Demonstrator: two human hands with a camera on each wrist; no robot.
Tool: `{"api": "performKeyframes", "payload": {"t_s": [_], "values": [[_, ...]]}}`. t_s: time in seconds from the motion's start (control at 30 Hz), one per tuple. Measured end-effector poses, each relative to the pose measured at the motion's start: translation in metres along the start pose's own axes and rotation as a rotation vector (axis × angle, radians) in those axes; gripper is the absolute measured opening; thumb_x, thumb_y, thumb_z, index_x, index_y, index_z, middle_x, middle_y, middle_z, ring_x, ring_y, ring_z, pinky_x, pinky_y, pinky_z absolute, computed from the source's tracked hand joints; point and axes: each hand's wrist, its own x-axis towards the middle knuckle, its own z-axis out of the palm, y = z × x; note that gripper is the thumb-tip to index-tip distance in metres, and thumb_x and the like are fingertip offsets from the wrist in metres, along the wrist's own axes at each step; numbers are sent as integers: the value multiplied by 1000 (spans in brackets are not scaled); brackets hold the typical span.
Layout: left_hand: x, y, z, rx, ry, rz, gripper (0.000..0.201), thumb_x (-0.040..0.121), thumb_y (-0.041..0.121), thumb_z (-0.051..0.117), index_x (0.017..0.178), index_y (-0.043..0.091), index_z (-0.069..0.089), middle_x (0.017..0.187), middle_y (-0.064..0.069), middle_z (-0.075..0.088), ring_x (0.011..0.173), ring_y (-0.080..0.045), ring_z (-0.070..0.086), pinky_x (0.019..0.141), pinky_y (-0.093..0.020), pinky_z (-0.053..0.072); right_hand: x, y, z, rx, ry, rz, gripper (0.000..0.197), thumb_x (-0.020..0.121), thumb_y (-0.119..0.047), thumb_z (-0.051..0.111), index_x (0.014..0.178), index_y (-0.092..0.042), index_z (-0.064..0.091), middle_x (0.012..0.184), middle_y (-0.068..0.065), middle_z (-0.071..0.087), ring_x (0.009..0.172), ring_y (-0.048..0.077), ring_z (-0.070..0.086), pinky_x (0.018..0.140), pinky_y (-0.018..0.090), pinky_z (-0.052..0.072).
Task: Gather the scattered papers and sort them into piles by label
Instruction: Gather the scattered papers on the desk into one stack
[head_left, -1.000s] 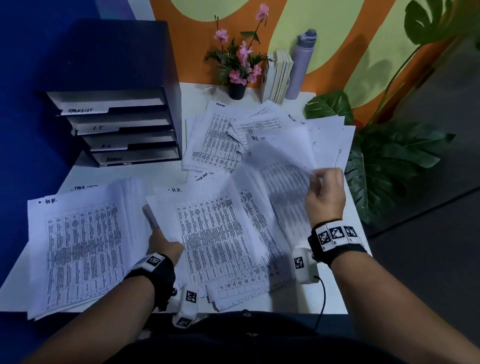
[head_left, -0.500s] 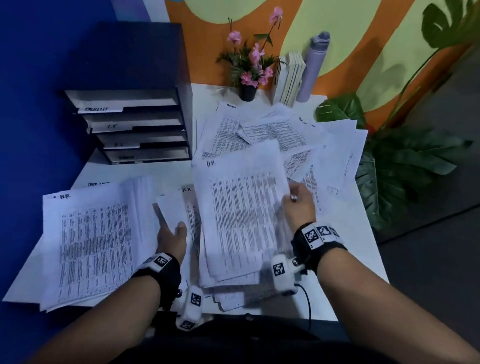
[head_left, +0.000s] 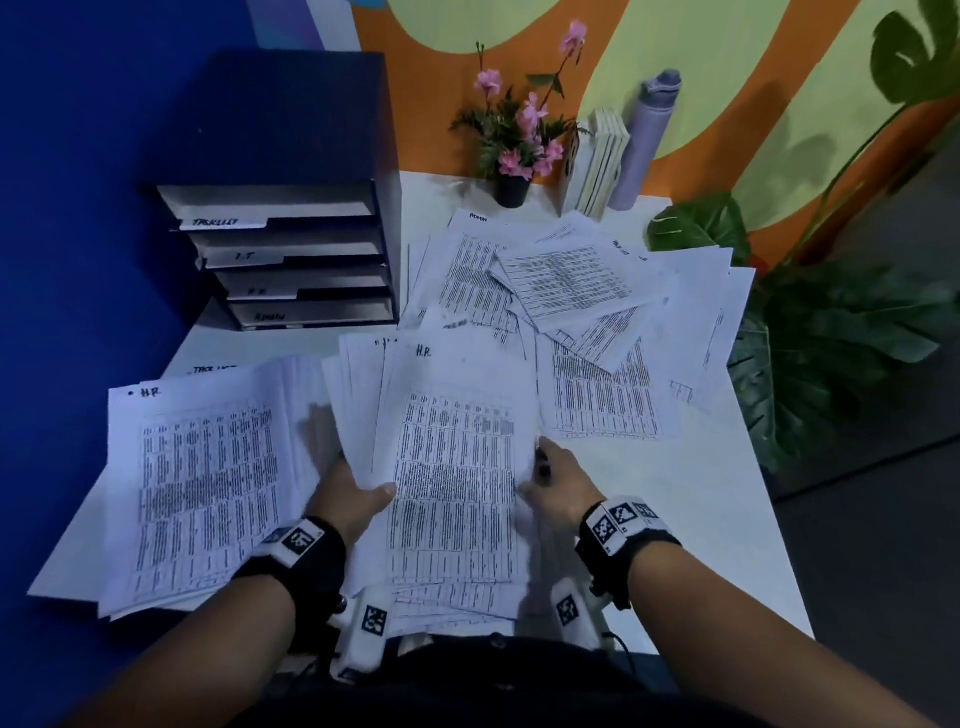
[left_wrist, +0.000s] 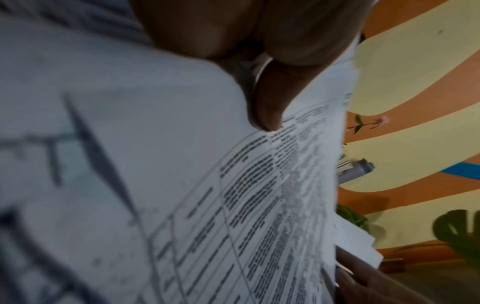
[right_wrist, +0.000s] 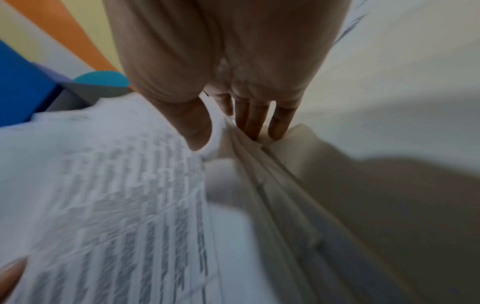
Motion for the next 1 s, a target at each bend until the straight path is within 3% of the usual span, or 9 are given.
{"api": "performKeyframes", "payload": {"t_s": [0.13, 0.23, 0.37, 0.43, 0.53, 0.63, 0.73, 0.83, 1.0], "values": [[-19, 25, -16, -161, -42, 53, 31, 87, 5, 67, 116, 13, 60, 106, 2, 69, 103, -20, 64, 97, -37, 45, -4, -2, -16, 403, -64, -14, 84, 80, -24, 76, 146, -23, 23, 138, -3, 51, 129, 20, 49, 111, 41, 38], [-16, 58, -17, -225, -15, 114, 26, 81, 8, 74, 106, 10, 66, 95, -2, 73, 95, -22, 68, 86, -34, 50, -2, -24, -34, 694, 146, -120, 56, 79, -7, 75, 126, -22, 49, 122, -4, 65, 117, 17, 59, 108, 48, 42], [-9, 100, -22, -346, 25, 184, 70, 52, 35, 91, 113, 13, 65, 107, -2, 73, 101, -21, 68, 95, -41, 51, -9, -61, -66, 834, 348, -347, 47, 80, 13, 66, 110, -21, 54, 108, 1, 69, 103, 12, 65, 92, 32, 51], [-13, 109, -22, -377, -18, 197, 75, 54, 34, 93, 120, 15, 63, 112, 4, 70, 105, -16, 65, 97, -36, 48, -16, -67, -73, 849, 379, -435, 51, 79, 20, 63, 111, -19, 53, 104, 1, 68, 96, 10, 67, 87, 27, 53], [-22, 112, -19, -392, -93, 193, 56, 66, 19, 86, 117, 14, 64, 109, 3, 71, 101, -15, 66, 97, -38, 49, -25, -64, -73, 885, 367, -476, 56, 73, 23, 65, 112, -15, 51, 97, -2, 70, 92, 13, 67, 84, 32, 53], [-27, 108, -16, -363, -50, 250, 56, 64, 9, 83, 117, 14, 65, 107, -2, 72, 97, -9, 69, 96, -33, 51, -30, -58, -68, 893, 304, -468, 60, 62, 12, 66, 110, -17, 48, 88, -12, 68, 83, 5, 64, 73, 24, 53], [-21, 104, -15, -397, -92, 284, 61, 66, -3, 80, 120, 22, 63, 112, 1, 72, 104, -12, 67, 92, -28, 53, -36, -63, -65, 928, 267, -418, 63, 53, 9, 57, 106, -23, 51, 89, -2, 61, 78, 8, 60, 60, 21, 50], [-11, 96, -15, -451, -47, 247, 73, 57, -8, 83, 123, 9, 58, 114, -8, 69, 105, -24, 67, 91, -40, 53, -33, -63, -64, 961, 233, -375, 63, 45, 8, 54, 99, -26, 57, 92, 5, 59, 83, 18, 56, 55, 21, 47], [-4, 94, -7, -524, 57, 234, 52, 62, -26, 63, 99, 9, 60, 93, -12, 64, 81, -25, 64, 71, -36, 48, -33, -66, -66, 933, 191, -388, 57, 45, 5, 56, 92, -25, 64, 90, 1, 61, 86, 18, 55, 58, 23, 46]]}}
